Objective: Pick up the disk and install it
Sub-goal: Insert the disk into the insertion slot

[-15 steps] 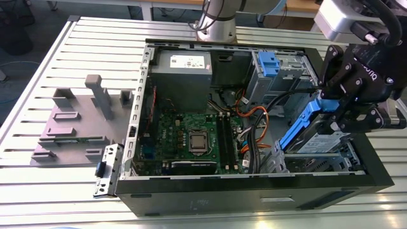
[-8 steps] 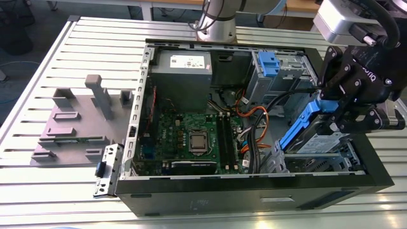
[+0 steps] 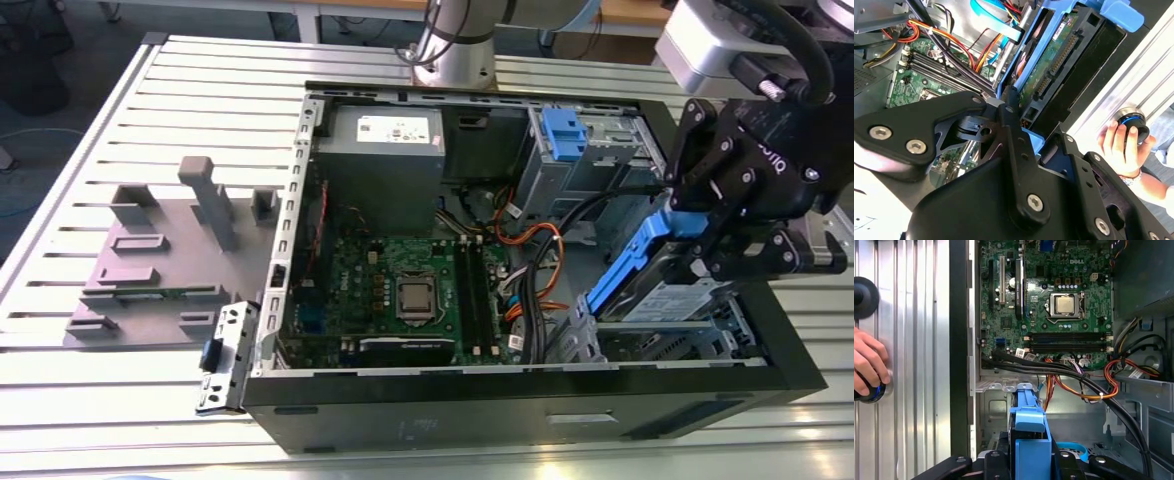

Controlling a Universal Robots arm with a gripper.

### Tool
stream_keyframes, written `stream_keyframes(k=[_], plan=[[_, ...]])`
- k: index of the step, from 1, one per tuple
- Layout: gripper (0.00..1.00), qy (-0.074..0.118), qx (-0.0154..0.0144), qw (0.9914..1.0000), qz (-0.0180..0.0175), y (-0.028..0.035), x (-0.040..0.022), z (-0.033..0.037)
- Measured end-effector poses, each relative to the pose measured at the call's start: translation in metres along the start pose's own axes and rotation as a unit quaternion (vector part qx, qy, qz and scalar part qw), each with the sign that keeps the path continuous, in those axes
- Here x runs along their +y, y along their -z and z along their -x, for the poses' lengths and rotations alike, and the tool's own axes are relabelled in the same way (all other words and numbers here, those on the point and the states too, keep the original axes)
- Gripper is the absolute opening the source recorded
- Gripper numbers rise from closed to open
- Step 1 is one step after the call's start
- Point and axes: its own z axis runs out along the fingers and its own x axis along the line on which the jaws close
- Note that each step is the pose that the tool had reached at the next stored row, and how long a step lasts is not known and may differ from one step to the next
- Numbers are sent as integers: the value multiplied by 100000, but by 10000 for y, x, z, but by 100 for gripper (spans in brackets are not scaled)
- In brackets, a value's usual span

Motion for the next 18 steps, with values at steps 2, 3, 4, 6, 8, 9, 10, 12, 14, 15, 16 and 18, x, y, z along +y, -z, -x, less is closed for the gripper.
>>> stream_keyframes(k=[2,3,4,6,8,9,10,12,14,15,16,18], plan=[[36,1,2,100000,0,-6,0,0],[36,2,1,100000,0,-8,0,0],[36,0,1,100000,0,-11,0,0],[36,-1,7,100000,1,-12,0,0],[36,0,6,100000,0,-13,0,0],[36,0,3,100000,1,-13,0,0],[36,2,4,100000,0,-13,0,0],[36,1,1,100000,1,-14,0,0],[38,-1,12,100000,-1,-13,0,0],[38,0,8,100000,1,-13,0,0],[44,1,11,100000,0,-14,0,0],[44,0,0,100000,1,-14,0,0]])
